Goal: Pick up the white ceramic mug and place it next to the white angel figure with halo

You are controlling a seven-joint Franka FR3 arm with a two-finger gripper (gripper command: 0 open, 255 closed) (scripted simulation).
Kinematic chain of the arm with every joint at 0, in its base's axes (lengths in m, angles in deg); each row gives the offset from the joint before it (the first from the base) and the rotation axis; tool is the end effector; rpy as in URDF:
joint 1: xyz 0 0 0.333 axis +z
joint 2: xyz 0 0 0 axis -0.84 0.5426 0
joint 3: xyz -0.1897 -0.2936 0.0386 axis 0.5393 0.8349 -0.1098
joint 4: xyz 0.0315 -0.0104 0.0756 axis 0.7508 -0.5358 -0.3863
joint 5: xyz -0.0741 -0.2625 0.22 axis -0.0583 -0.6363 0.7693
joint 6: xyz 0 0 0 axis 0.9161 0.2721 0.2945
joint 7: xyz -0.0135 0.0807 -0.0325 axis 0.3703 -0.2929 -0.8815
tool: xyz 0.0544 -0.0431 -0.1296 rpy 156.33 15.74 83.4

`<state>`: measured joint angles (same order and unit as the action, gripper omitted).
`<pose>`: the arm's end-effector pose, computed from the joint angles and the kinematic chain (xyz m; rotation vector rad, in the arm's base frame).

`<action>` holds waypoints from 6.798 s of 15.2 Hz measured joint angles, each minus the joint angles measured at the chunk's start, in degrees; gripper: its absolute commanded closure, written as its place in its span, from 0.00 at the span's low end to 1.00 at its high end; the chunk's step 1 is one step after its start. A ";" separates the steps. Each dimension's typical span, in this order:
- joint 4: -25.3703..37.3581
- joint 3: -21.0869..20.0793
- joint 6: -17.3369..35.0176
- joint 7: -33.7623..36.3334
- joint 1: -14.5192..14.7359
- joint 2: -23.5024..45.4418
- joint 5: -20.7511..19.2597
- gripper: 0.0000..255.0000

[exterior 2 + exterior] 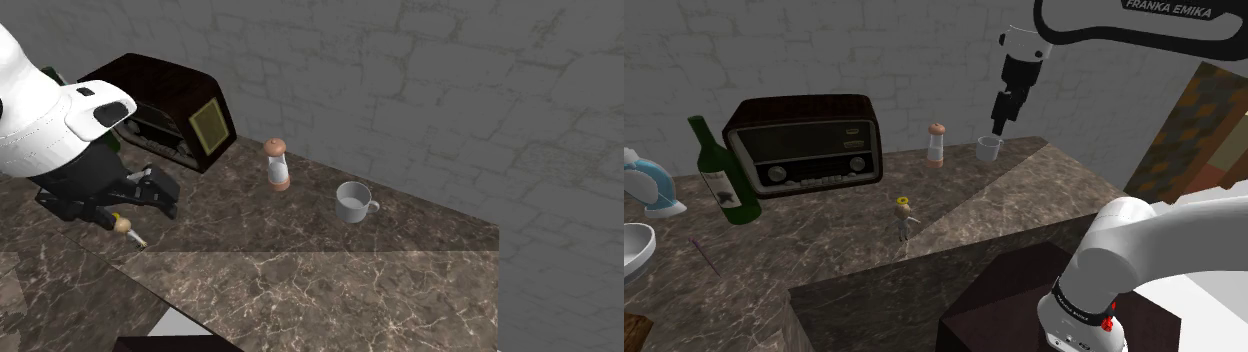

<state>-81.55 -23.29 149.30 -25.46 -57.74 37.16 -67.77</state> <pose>0.2346 -0.0078 0.6108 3.0623 0.2321 0.1394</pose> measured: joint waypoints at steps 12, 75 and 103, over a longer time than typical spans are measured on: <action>-2.93 9.27 13.96 -8.87 -2.41 10.75 -4.52 0.00; 30.13 24.76 33.20 -39.33 -10.22 65.76 12.27 1.00; 47.52 25.91 12.90 -37.93 -10.71 62.48 10.10 1.00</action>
<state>-34.02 2.62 162.21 -63.39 -68.45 99.65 -57.67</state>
